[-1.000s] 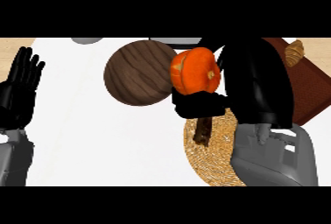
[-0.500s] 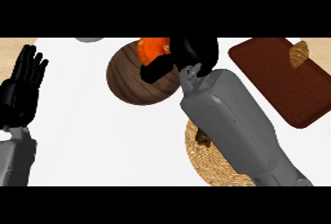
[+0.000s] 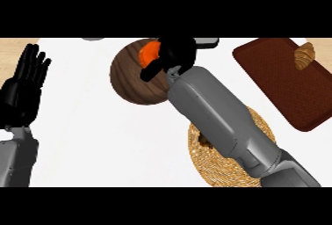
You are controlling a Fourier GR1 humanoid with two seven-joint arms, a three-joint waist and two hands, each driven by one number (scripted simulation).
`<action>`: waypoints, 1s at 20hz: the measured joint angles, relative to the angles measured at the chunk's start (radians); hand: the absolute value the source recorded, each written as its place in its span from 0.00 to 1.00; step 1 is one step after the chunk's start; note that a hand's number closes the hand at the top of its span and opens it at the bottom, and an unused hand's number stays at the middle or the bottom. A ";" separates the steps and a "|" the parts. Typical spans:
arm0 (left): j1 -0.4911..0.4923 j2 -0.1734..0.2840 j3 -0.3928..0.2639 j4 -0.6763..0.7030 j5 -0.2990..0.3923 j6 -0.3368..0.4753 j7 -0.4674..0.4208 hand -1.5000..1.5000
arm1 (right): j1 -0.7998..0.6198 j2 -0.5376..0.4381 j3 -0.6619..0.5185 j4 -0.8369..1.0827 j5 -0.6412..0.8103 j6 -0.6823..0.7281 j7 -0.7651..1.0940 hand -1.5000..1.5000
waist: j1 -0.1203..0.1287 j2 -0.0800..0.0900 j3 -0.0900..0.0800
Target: Pick the squash from the placemat and place it in the bowl
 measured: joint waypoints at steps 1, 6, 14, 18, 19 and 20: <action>-0.005 -0.004 -0.003 -0.002 -0.004 0.006 0.002 0.50 | 0.002 0.000 0.010 0.037 -0.011 -0.030 0.000 1.00 | 0.004 0.001 0.000; -0.016 -0.015 -0.019 -0.011 -0.011 0.012 0.012 0.50 | 0.015 0.000 0.019 0.163 -0.094 -0.172 -0.014 0.00 | 0.015 0.005 0.001; -0.038 -0.006 -0.012 0.010 -0.003 -0.003 0.006 0.50 | 0.066 0.000 -0.009 0.207 -0.244 -0.462 -0.207 0.00 | 0.031 0.013 0.002; -0.035 -0.001 -0.001 0.037 -0.001 -0.008 -0.011 0.50 | 0.076 -0.001 -0.010 0.222 -0.250 -0.635 -0.298 0.00 | 0.022 0.011 0.002; -0.033 0.004 0.006 0.041 0.004 -0.011 -0.012 0.50 | 0.075 -0.001 -0.018 0.227 -0.251 -0.669 -0.317 0.00 | 0.017 0.009 0.002; -0.027 0.005 0.009 0.036 0.005 -0.009 -0.010 0.50 | 0.079 -0.002 -0.024 0.227 -0.253 -0.700 -0.334 0.00 | 0.010 0.006 0.002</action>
